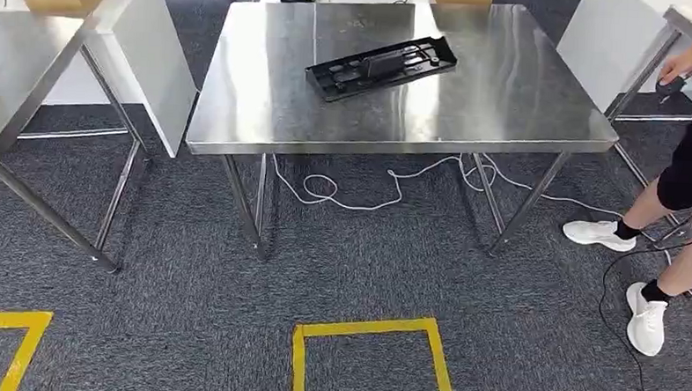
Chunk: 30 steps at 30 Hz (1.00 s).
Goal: Take the parts from the cabinet and place them on the table.
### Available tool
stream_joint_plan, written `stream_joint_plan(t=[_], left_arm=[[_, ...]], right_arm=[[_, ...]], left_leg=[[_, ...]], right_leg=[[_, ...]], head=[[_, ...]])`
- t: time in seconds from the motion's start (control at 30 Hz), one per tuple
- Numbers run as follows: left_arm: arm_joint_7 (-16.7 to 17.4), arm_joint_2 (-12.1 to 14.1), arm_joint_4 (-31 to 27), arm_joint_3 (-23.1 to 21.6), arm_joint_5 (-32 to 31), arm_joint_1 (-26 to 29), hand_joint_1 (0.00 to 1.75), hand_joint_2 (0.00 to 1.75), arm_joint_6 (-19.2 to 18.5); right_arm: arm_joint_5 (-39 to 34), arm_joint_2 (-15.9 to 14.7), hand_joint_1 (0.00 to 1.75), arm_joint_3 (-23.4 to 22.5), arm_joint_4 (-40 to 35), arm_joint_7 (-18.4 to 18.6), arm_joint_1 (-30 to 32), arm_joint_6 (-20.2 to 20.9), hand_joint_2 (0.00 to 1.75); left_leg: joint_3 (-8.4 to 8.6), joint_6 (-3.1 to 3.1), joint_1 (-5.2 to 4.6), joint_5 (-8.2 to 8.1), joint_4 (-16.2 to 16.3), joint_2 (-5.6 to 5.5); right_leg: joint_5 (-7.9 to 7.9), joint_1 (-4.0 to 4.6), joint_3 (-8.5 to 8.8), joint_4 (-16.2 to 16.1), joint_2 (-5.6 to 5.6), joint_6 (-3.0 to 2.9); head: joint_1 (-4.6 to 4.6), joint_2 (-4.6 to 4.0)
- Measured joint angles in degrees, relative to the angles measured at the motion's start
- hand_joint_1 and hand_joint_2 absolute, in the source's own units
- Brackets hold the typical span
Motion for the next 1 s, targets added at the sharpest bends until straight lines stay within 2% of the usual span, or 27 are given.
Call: stream_joint_plan(t=[0.03, 0.07, 0.1, 0.13, 0.17, 0.2, 0.23, 0.27, 0.3, 0.37, 0.4, 0.43, 0.47, 0.5, 0.53, 0.57, 0.6, 0.63, 0.67, 0.7, 0.73, 0.77, 0.8, 0.87, 0.9, 0.93, 1.0], left_arm=[[-0.04, 0.02, 0.04, 0.0, 0.02, -0.01, 0.0, 0.0, 0.02], [-0.09, 0.02, 0.07, 0.0, 0.02, -0.01, 0.0, 0.0, 0.07], [-0.09, 0.02, 0.11, 0.0, 0.04, 0.0, 0.0, 0.0, 0.22], [-0.07, 0.0, 0.13, 0.0, 0.07, 0.0, 0.0, 0.0, 0.35], [-0.07, -0.02, 0.17, 0.0, 0.09, -0.01, 0.0, 0.0, 0.39], [-0.07, -0.02, 0.17, 0.0, 0.09, -0.03, 0.0, 0.0, 0.44], [-0.07, -0.02, 0.17, 0.0, 0.07, -0.1, 0.0, 0.0, 0.44], [-0.07, 0.0, 0.17, 0.0, 0.09, -0.13, 0.0, 0.0, 0.44], [0.0, 0.0, 0.17, 0.0, 0.07, -0.19, 0.0, 0.0, 0.39], [0.07, 0.02, 0.2, 0.0, 0.02, -0.18, 0.0, 0.0, 0.37], [0.11, -0.07, 0.24, 0.0, 0.02, -0.2, 0.0, 0.0, 0.37], [0.22, -0.04, 0.24, -0.02, 0.0, -0.37, 0.0, 0.0, 0.33], [0.22, -0.02, 0.26, -0.02, 0.0, -0.42, 0.0, 0.0, 0.26], [0.2, -0.02, 0.26, -0.02, 0.0, -0.38, 0.0, 0.0, 0.15], [0.2, 0.0, 0.26, -0.02, 0.0, -0.3, 0.0, 0.0, 0.02], [0.17, 0.0, 0.26, -0.02, -0.02, -0.31, 0.0, 0.0, 0.0], [0.17, 0.0, 0.26, -0.02, -0.02, -0.32, 0.0, 0.0, 0.0], [0.17, -0.02, 0.26, -0.02, -0.02, -0.33, 0.0, 0.0, -0.04], [0.17, -0.09, 0.28, -0.02, -0.09, -0.33, 0.0, 0.0, -0.04], [0.18, -0.15, 0.28, -0.02, -0.09, -0.35, 0.0, 0.0, -0.07], [0.17, -0.22, 0.28, -0.02, -0.09, -0.49, 0.0, 0.0, -0.07], [0.13, -0.26, 0.31, -0.09, -0.09, -0.46, 0.0, 0.0, -0.07], [0.11, -0.31, 0.31, -0.09, -0.09, -0.39, 0.0, 0.0, -0.07], [0.09, -0.28, 0.31, -0.09, -0.09, -0.45, 0.0, 0.0, -0.07], [0.13, -0.28, 0.31, -0.09, -0.09, -0.36, 0.0, 0.0, 0.0], [0.17, -0.28, 0.31, -0.07, -0.09, -0.35, 0.0, 0.0, 0.04], [0.33, -0.37, 0.31, -0.09, -0.09, -0.24, 0.0, 0.0, 0.09]], right_arm=[[0.02, 0.09, 0.0, 0.04, 0.11, 0.33, -0.03, -0.17, 0.0], [0.02, 0.09, 0.0, 0.04, 0.15, 0.57, -0.05, -0.31, 0.0], [0.02, 0.09, 0.0, 0.07, 0.22, 1.09, -0.04, -0.37, 0.0], [0.02, 0.09, 0.0, 0.04, 0.31, 1.47, -0.04, -0.39, 0.0], [0.0, 0.09, 0.0, 0.04, 0.44, 2.06, -0.03, -0.41, 0.0], [0.0, 0.09, 0.0, 0.05, 0.5, 2.4, -0.03, -0.41, 0.0], [-0.02, 0.09, 0.0, 0.04, 0.5, 2.62, 0.01, -0.41, 0.0], [-0.04, 0.13, 0.0, 0.07, 0.5, 2.9, -0.04, -0.41, 0.0], [-0.09, 0.09, 0.0, 0.04, 0.55, 3.08, -0.08, -0.41, 0.0], [-0.13, 0.09, 0.0, 0.04, 0.61, 3.34, -0.28, -0.41, 0.0], [-0.2, -0.02, 0.0, 0.04, 0.85, 3.41, -0.35, -0.41, 0.0], [-0.24, -0.02, 0.0, 0.04, 0.87, 3.43, -0.33, -0.39, 0.0], [-0.26, 0.02, 0.0, 0.04, 0.89, 3.5, -0.29, -0.41, 0.0], [-0.26, 0.07, 0.0, 0.04, 0.9, 3.52, -0.21, -0.41, 0.0], [-0.28, 0.04, 0.0, 0.04, 0.92, 3.52, -0.14, -0.43, 0.0], [-0.26, 0.04, 0.0, 0.04, 0.94, 3.52, -0.16, -0.46, 0.0], [-0.26, 0.04, 0.0, 0.04, 0.96, 3.52, -0.19, -0.46, 0.0], [-0.24, 0.04, 0.0, 0.04, 0.96, 3.52, -0.21, -0.48, 0.0], [-0.24, 0.0, 0.0, 0.04, 0.96, 3.52, -0.25, -0.48, 0.0], [-0.22, -0.02, 0.0, 0.04, 0.96, 3.52, -0.27, -0.5, 0.0], [-0.2, 0.02, 0.0, 0.04, 0.94, 3.52, -0.35, -0.48, 0.0], [-0.13, 0.02, 0.0, 0.04, 0.94, 3.52, -0.45, -0.5, 0.0], [-0.07, 0.0, 0.0, 0.04, 0.94, 3.48, -0.53, -0.52, 0.0], [0.04, 0.09, 0.0, 0.07, 0.94, 3.47, -0.47, -0.52, 0.0], [0.11, 0.13, 0.0, 0.09, 0.96, 3.54, -0.33, -0.52, 0.0], [0.13, 0.11, 0.0, 0.09, 1.07, 3.63, -0.47, -0.52, 0.0], [0.2, 0.11, 0.0, 0.15, 1.09, 4.09, -0.29, -0.59, 0.0]], left_leg=[[-0.46, -0.15, 0.01, -2.09, 4.38, -0.05], [-0.51, -0.23, 0.02, -2.07, 7.31, -0.11], [0.37, -0.2, 0.04, -0.25, 8.58, -0.15], [1.79, -0.12, 0.06, 1.71, 7.78, -0.15], [4.9, 0.03, 0.08, 4.08, 4.6, -0.16], [8.45, 0.21, 0.08, 4.76, 0.18, -0.21], [13.0, 0.46, -0.01, 3.25, -5.42, -0.44], [15.3, 0.64, -0.25, 1.98, -9.95, -0.57], [15.21, 0.73, -0.5, 1.55, -10.44, -0.56], [14.61, 1.12, -0.95, 1.92, -10.83, -0.5], [14.06, 1.75, -0.06, 2.26, -12.95, -0.33], [13.29, 2.33, -0.4, 2.92, -12.49, -0.2], [12.06, 3.21, -0.44, 3.68, -12.55, -0.1], [11.15, 3.03, -0.61, 4.38, -12.56, -0.04], [10.31, 3.12, -0.71, 5.15, -12.55, 0.08], [9.29, 3.09, -0.74, 5.99, -12.47, 0.28], [8.31, 2.98, -0.75, 6.83, -12.44, 0.45], [7.18, 2.83, -0.74, 7.64, -12.41, 0.59], [5.93, 2.63, -0.66, 8.58, -12.33, 0.68], [5.31, 2.38, -0.61, 9.42, -12.18, 0.67], [4.68, 1.99, -0.67, 10.13, -11.83, 0.57], [4.15, 1.58, -0.98, 10.53, -11.47, 0.49], [4.06, 1.27, -1.03, 11.18, -11.4, 0.56], [3.81, 0.86, -0.88, 12.54, -11.58, 0.64], [3.63, 0.51, -0.81, 12.9, -11.35, 0.58], [2.97, 0.22, -0.55, 11.0, -10.58, 0.18], [2.07, -0.11, -0.36, 2.81, -5.14, 0.18]], right_leg=[[0.78, 0.27, -1.02, 0.07, -0.1, -0.16], [1.41, 0.45, -1.99, 0.2, -0.15, -0.15], [2.23, 0.6, -3.06, 0.35, -0.19, -0.05], [2.81, 0.68, -3.68, 0.57, -0.19, 0.06], [3.47, 0.69, -5.01, 0.95, -0.18, 0.25], [3.89, 0.69, -5.88, 1.39, -0.08, 0.51], [4.29, 0.84, -6.6, 1.82, -0.07, 0.79], [4.62, 1.02, -7.0, 2.3, -0.11, 1.23], [5.37, 0.94, -7.27, 2.26, -0.2, 1.77], [6.5, 0.67, -7.95, 2.19, -0.18, 2.34], [6.16, 0.98, -8.87, 3.01, -0.02, 2.49], [4.46, 0.88, -9.98, 3.94, 0.33, 2.37], [0.66, 0.81, -10.93, 6.97, 0.47, 1.7], [-2.78, 0.73, -11.7, 10.75, 0.5, 1.19], [-5.23, 0.69, -12.07, 14.64, 0.5, 0.99], [-5.84, 0.69, -12.11, 18.13, 0.51, 1.43], [-4.63, 0.68, -11.63, 20.08, 0.51, 2.19], [-2.34, 0.65, -10.42, 20.13, 0.51, 3.11], [0.2, 0.58, -7.87, 17.9, 0.51, 3.97], [1.23, 0.48, -4.42, 13.8, 0.51, 4.23], [0.06, 0.27, 0.26, 7.5, 0.57, 3.86], [-2.64, 0.75, 5.58, -0.03, 0.58, 3.13], [-4.2, 0.98, 6.1, -3.44, 0.72, 2.48], [-3.72, 1.18, 5.09, -1.73, 0.71, 2.2], [-3.25, 0.42, 4.31, -1.76, 0.59, 1.45], [-2.71, 0.07, 4.04, -1.5, 0.19, 0.79], [-1.39, 0.52, 2.65, -1.47, -0.06, -0.54]], head=[[-0.02, 0.0], [-0.02, 0.0], [-0.07, 0.0], [0.0, 0.0], [-0.07, 0.0], [-0.09, 0.0], [-0.13, 0.0], [-0.03, 0.0], [-0.04, 0.0], [-0.17, 0.0], [-0.02, 0.0], [-0.15, 0.0], [0.4, 0.0], [0.5, 0.0], [0.55, 0.0], [0.68, 0.0], [0.79, 0.0], [0.76, 0.0], [0.79, 0.0], [0.76, 0.0], [0.81, 0.0], [1.03, 0.0], [0.89, 0.0], [0.63, 0.0], [0.63, 0.0], [0.31, 0.0], [-0.02, 0.0]])
